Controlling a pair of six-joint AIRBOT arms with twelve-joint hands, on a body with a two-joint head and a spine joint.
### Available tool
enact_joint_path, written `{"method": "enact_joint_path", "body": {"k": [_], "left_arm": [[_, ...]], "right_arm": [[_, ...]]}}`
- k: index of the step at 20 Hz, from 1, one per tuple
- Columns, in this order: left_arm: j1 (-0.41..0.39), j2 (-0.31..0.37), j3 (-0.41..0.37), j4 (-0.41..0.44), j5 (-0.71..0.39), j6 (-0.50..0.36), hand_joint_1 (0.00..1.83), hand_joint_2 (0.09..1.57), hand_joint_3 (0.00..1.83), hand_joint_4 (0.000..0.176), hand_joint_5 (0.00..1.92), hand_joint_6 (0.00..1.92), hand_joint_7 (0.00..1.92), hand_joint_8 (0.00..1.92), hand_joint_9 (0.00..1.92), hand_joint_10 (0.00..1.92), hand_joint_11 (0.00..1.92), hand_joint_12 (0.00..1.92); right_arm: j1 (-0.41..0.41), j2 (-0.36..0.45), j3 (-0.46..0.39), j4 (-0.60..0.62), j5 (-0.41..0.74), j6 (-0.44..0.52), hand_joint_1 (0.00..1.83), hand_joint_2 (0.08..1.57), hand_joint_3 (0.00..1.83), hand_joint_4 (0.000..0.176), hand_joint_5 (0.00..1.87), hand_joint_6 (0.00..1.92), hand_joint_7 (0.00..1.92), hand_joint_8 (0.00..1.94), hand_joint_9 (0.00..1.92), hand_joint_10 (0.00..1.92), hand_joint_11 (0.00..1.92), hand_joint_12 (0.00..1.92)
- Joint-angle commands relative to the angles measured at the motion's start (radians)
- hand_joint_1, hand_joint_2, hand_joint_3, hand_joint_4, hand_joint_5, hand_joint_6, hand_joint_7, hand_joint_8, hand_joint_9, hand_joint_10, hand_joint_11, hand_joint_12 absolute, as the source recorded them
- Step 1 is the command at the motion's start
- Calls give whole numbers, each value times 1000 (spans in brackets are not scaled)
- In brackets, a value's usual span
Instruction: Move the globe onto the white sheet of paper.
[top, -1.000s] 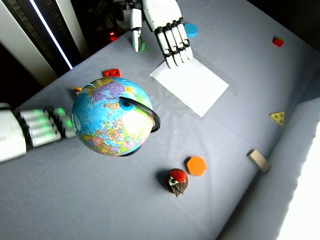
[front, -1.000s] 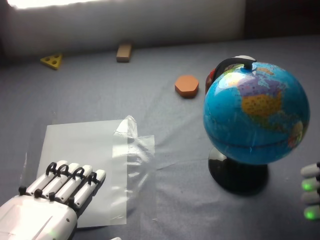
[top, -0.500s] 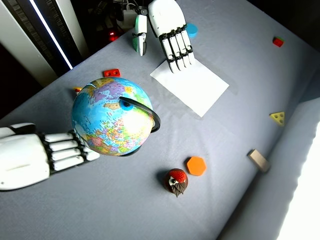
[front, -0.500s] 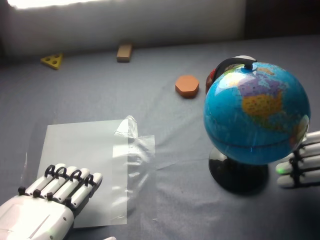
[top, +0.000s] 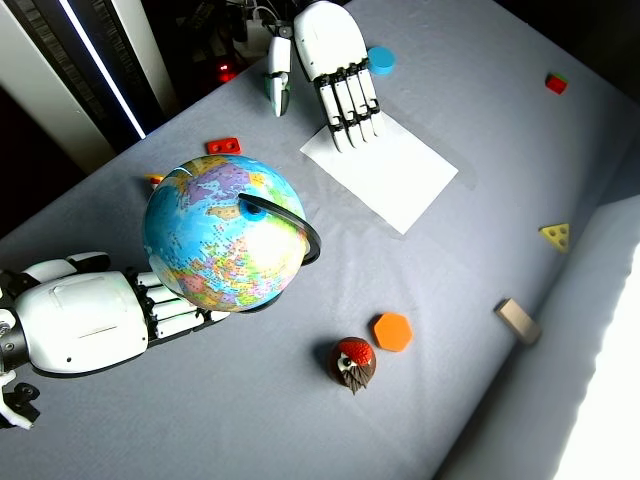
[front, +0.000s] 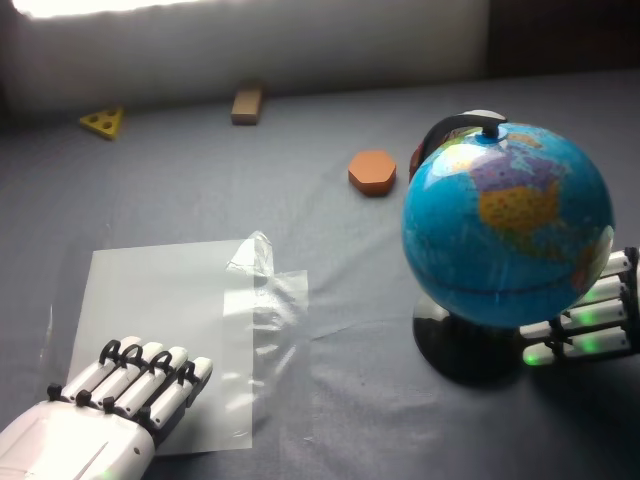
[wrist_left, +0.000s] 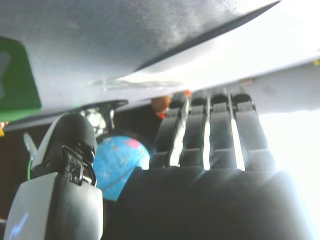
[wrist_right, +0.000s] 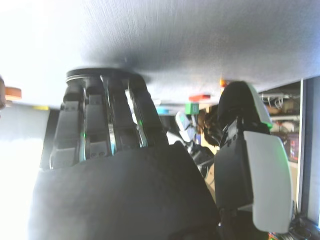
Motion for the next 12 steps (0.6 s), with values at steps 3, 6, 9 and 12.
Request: {"method": "enact_joint_path", "body": {"k": [3,6,9,12], "left_arm": [[16,4,14,92,-99,-36,0,1176,0,0,0,0,0,0,0,0,0,0],[32,1,22,140,-98,-69,0,1176,0,0,0,0,0,0,0,0,0,0],[41,-1,32,173,-83,-87,0,1178,0,0,0,0,0,0,0,0,0,0],[57,-1,42,187,-82,-99,0,1181,0,0,0,0,0,0,0,0,0,0]], "right_arm": [[31,-17,11,38,30,32,0,1112,0,0,96,12,80,8,55,11,0,0],[58,-35,18,3,14,74,0,1112,0,0,84,6,75,4,57,10,0,0],[83,-40,22,-13,22,122,0,1112,0,0,94,10,74,3,57,10,0,0],[109,-40,21,-20,23,142,0,1112,0,0,107,14,75,3,58,9,0,0]]}}
